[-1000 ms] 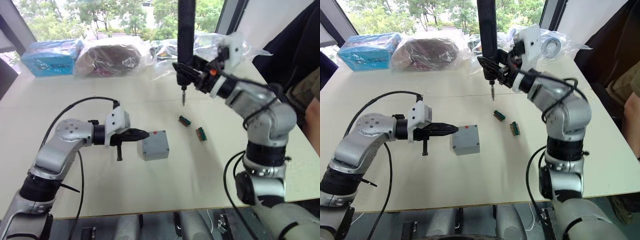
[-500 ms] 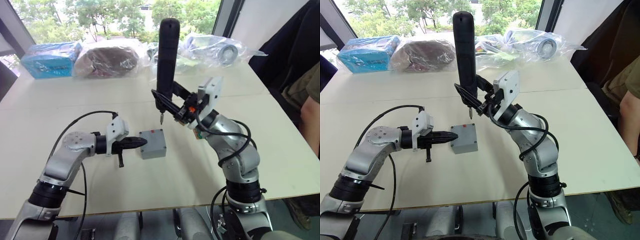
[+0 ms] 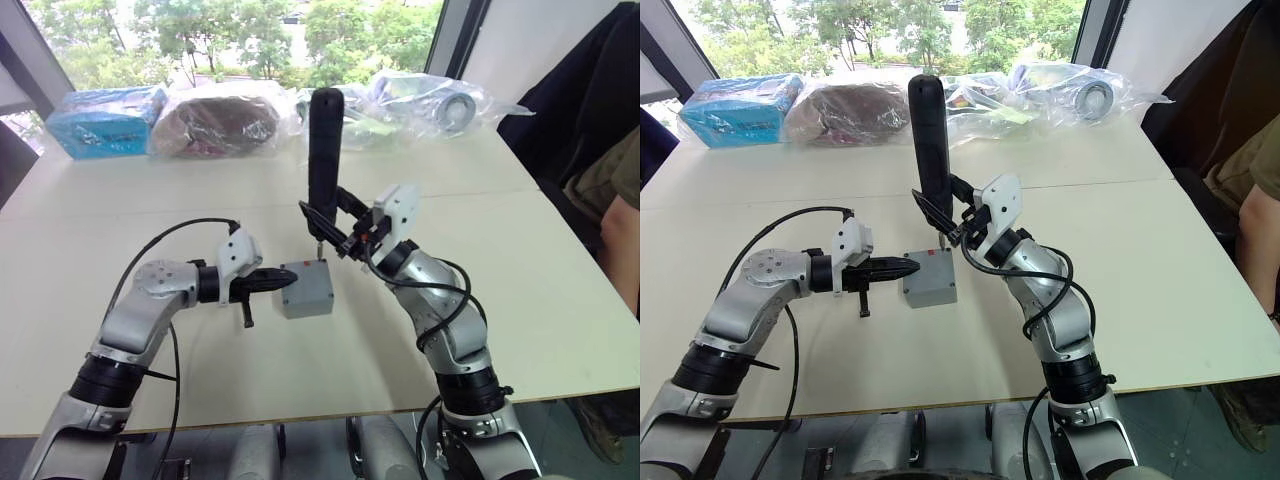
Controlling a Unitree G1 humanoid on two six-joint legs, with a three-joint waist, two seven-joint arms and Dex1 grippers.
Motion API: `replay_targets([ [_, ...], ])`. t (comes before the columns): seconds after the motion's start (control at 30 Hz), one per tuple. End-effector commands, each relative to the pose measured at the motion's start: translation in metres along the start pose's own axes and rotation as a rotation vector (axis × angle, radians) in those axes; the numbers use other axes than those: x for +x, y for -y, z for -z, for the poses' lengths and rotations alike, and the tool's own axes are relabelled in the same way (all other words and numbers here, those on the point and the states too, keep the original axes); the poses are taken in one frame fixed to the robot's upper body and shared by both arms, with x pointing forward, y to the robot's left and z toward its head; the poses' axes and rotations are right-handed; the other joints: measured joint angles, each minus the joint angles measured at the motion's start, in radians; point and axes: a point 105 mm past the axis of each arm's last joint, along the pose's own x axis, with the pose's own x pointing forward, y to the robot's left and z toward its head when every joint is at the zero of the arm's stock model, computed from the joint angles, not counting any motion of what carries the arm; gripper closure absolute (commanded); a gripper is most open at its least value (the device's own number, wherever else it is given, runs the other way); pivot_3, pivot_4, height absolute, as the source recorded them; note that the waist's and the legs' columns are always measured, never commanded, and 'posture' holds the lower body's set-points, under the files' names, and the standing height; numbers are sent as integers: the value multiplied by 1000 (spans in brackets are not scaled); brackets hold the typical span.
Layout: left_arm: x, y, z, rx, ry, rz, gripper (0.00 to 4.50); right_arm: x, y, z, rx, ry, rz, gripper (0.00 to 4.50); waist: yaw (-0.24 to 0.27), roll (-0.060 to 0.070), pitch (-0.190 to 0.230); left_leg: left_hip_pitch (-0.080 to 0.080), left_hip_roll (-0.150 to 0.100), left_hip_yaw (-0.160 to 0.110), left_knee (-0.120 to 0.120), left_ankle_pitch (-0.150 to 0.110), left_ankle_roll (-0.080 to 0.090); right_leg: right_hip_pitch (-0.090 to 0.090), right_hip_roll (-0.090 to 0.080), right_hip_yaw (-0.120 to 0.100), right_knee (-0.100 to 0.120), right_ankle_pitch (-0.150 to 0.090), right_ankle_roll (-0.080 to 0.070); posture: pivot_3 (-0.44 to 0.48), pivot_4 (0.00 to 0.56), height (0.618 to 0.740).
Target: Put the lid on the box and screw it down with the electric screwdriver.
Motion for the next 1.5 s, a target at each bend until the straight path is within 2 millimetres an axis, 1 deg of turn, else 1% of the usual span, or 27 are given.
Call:
replay_targets([
  [0.03, 0, 1, 9, -11, -41, 5, 4500, 2, -1, -17, -41, 83, -1, 2603, 0, 0, 0, 0, 0, 0, 0, 0, 0, 0, 0, 0, 0, 0, 0, 0, 150, 740],
  [0.67, -2, 0, 11, -2, -55, 13, 4500, -6, 2, -2, -52, 29, -10, 2603, 0, 0, 0, 0, 0, 0, 0, 0, 0, 0, 0, 0, 0, 0, 0, 0, 150, 740],
  [0.77, -1, 0, 12, 0, -56, 15, 4500, -8, 2, 5, -48, 1, -10, 2603, 0, 0, 0, 0, 0, 0, 0, 0, 0, 0, 0, 0, 0, 0, 0, 0, 150, 740],
  [1.03, 1, 0, 14, 11, -67, 17, 4500, -19, 4, 37, -11, -143, 9, 2603, 0, -2, -4, 3, 0, 0, 0, 0, 0, 3, 0, 0, 0, -2, -3, 0, 150, 740],
  [1.27, 4, 1, 17, 29, -88, 27, 4500, -23, 9, 51, 17, -222, 44, 2603, -1, -2, -10, 8, 0, 0, 0, 0, 0, 8, 0, 0, -1, -3, -3, 0, 150, 740],
  [1.4, 6, 1, 18, 34, -96, 30, 4500, -25, 8, 60, 17, -279, 53, 2603, -1, -3, -12, 20, 0, 0, -4, 0, 0, 20, 0, 0, -6, -5, -1, 0, 150, 740],
  [1.5, 6, 1, 19, 35, -102, 33, 4500, -26, 8, 65, 29, -316, 58, 2603, -1, -3, -14, 20, 0, 0, -5, 0, 0, 20, 0, 0, -7, -6, -1, 0, 150, 740],
])
